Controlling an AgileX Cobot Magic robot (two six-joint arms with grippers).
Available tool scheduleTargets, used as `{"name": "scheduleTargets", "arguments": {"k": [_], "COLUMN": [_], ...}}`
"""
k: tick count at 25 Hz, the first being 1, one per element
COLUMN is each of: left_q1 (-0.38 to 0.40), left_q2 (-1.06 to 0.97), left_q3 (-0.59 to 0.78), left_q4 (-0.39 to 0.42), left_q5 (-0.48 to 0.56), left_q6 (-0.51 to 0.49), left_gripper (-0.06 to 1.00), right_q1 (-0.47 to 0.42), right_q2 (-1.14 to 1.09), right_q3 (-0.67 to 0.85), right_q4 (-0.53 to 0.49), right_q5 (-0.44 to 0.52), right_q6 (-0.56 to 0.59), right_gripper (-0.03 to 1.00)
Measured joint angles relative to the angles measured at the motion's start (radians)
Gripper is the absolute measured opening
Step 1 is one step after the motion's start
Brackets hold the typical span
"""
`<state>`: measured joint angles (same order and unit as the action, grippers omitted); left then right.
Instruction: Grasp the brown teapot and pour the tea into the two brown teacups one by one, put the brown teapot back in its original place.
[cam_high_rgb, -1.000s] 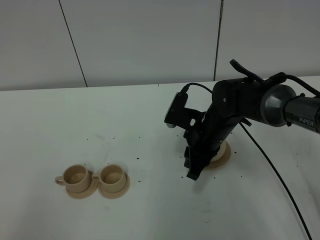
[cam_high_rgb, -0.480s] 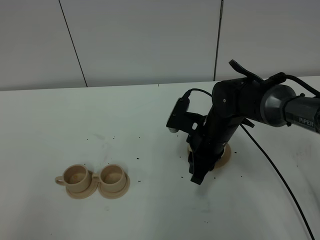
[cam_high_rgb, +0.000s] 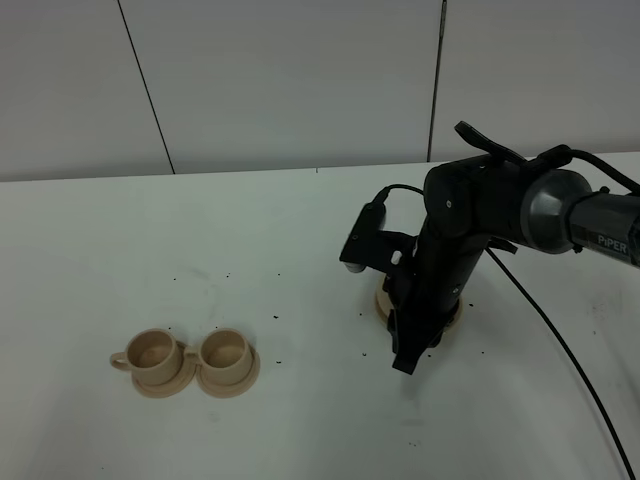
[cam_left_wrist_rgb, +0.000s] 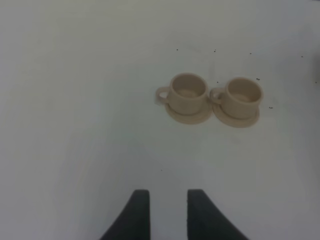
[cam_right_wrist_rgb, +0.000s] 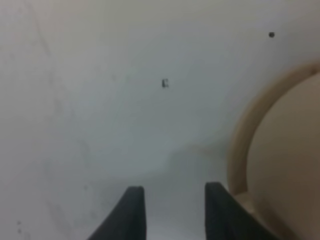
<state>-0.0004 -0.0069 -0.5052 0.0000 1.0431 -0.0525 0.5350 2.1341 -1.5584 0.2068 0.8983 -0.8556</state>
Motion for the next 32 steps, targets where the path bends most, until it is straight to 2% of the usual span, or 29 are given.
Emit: {"name": "scheduleTargets", "arguments": {"k": [14, 24, 28, 32], "left_q1": [0.0, 0.0, 0.0, 0.0], "left_q2": [0.0, 0.0, 0.0, 0.0], "left_q3": [0.0, 0.0, 0.0, 0.0], "left_q4": [0.0, 0.0, 0.0, 0.0], "left_q5": [0.0, 0.0, 0.0, 0.0], "left_q6": [0.0, 0.0, 0.0, 0.0], "left_gripper": [0.25, 0.25, 0.25, 0.25], "right_q1": [0.0, 0.0, 0.0, 0.0], "right_q2": [0.0, -0.049, -0.086, -0.119], "right_q3": [0.0, 0.0, 0.0, 0.0], "right_q4": [-0.069, -0.051, -0.055, -0.106], "right_q5": [0.027, 0.047, 0.049, 0.048], "right_q6": [0.053, 0.092, 0.19, 0.417], "right_gripper": [0.28, 0.28, 0.28, 0.28]}}
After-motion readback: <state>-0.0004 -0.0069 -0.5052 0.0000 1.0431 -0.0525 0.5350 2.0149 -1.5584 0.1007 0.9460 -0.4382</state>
